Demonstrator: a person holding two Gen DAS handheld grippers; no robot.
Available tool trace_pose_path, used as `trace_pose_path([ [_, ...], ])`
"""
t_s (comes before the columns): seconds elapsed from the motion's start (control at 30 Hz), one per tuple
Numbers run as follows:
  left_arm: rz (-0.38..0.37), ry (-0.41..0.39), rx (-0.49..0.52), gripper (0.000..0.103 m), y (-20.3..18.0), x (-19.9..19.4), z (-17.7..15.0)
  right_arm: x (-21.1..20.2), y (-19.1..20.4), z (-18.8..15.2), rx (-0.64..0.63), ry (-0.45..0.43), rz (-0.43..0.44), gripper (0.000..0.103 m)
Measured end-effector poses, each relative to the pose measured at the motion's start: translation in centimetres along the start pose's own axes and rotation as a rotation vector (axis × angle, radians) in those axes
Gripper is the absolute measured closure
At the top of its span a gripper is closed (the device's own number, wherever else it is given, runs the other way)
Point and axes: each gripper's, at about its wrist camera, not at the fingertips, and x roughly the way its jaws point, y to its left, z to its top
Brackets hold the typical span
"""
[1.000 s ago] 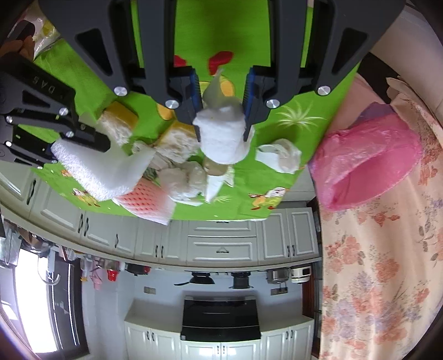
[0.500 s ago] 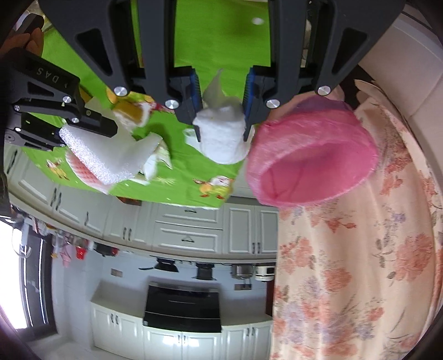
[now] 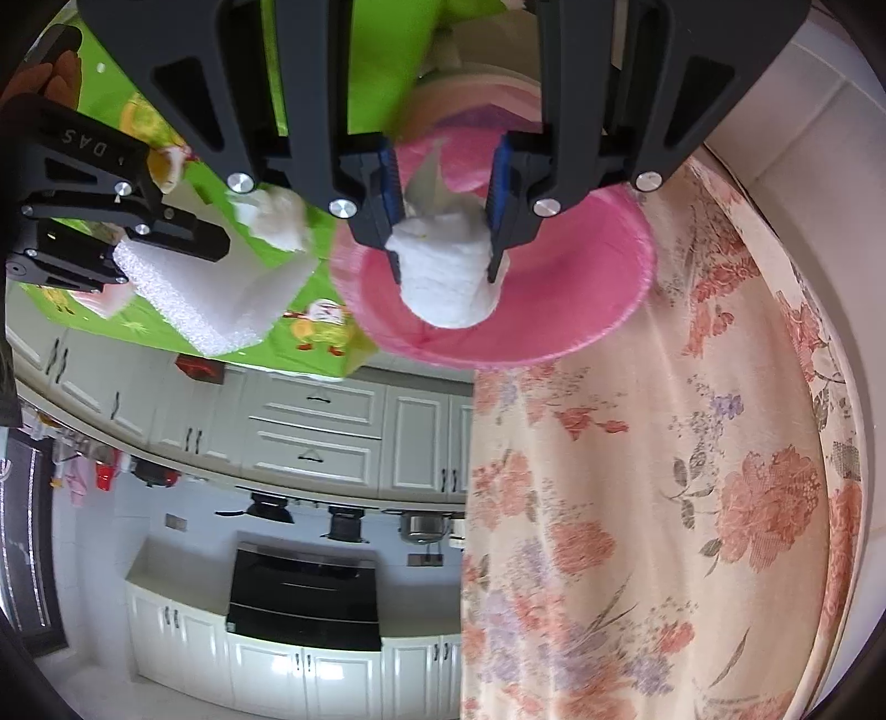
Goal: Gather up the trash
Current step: 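Carry the tissue and foam block to the pink bin and release both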
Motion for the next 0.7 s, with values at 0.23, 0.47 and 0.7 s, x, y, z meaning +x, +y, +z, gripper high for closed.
trace_pose_path([
  [0.23,0.030,0.020,-0.056,0.078,3.8,3.5,1.5,4.1,1.0,3.0,0.011,0.039,0.045,0.069],
  [0.47,0.050,0.045,-0.056,0.075,5.5,6.5,2.3,7.9,1.2,4.6,0.037,0.085,0.067,0.069],
  [0.7,0.052,0.081,-0.083,0.065,7.5,8.2,1.6,9.3,1.8,5.2,0.008,0.086,0.084,0.068],
])
